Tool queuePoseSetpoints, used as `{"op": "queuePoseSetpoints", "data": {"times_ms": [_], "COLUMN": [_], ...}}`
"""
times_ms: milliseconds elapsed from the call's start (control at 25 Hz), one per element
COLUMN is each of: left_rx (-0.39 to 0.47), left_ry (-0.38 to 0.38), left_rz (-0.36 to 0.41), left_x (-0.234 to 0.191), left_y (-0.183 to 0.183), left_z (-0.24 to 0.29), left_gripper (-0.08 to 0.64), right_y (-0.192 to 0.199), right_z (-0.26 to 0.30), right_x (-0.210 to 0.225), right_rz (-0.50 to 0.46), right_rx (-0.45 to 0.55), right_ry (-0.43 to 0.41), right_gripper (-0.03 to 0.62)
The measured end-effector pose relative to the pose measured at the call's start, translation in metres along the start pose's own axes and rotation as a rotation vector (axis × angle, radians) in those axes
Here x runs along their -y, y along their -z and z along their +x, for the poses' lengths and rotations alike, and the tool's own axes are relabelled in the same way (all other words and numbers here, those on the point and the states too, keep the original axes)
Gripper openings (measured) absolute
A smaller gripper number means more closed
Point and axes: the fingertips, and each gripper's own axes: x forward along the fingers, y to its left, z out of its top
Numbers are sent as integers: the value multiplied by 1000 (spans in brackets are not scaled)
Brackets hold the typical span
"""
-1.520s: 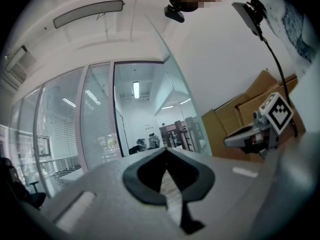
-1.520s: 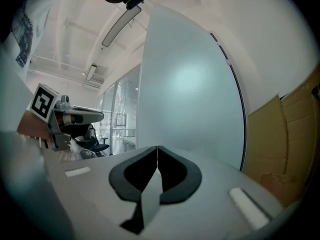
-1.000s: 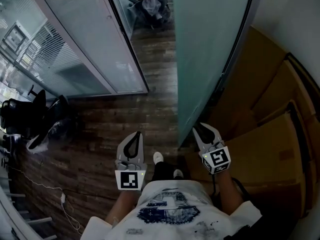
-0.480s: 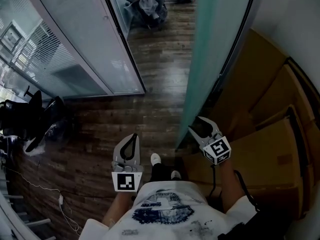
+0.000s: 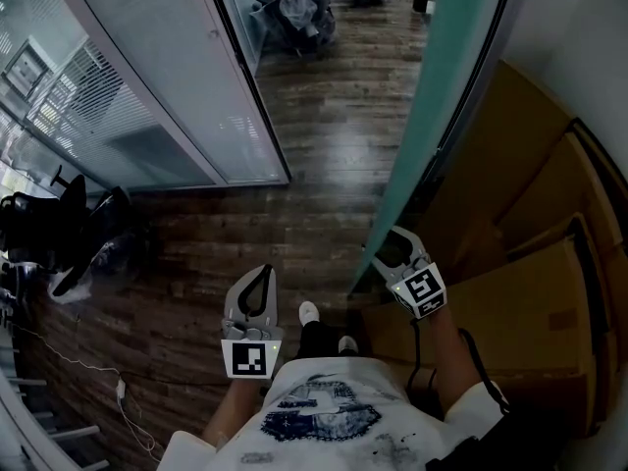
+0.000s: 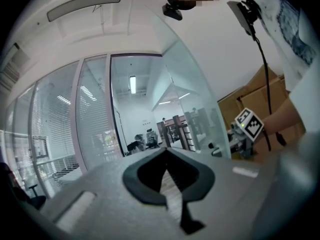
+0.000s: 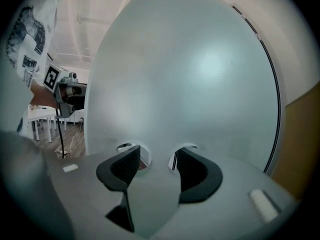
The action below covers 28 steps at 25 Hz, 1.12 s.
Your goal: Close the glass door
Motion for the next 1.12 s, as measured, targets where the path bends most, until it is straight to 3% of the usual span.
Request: {"op": "queuePoseSetpoints", "data": {"times_ms": [320,680,1120], "left_rx": [-9,-25,-8], "left_ry": [-22,-45,-45], "left_rz": [-3,-64,-80], "left_x": [-8,-15,-41], "left_y": [6,18,23], "left_z": [-2,0,27], "left_gripper": [-2,-2,-2], "right_y": [2,-3,-15], "right_z": [10,24,57], "right_x": [2,1,-5], "right_rz": [-5,27,39], "right_rx": [-26,-10,-16], "right_ry": [18,48,68], "right_gripper": [156,138,137]}}
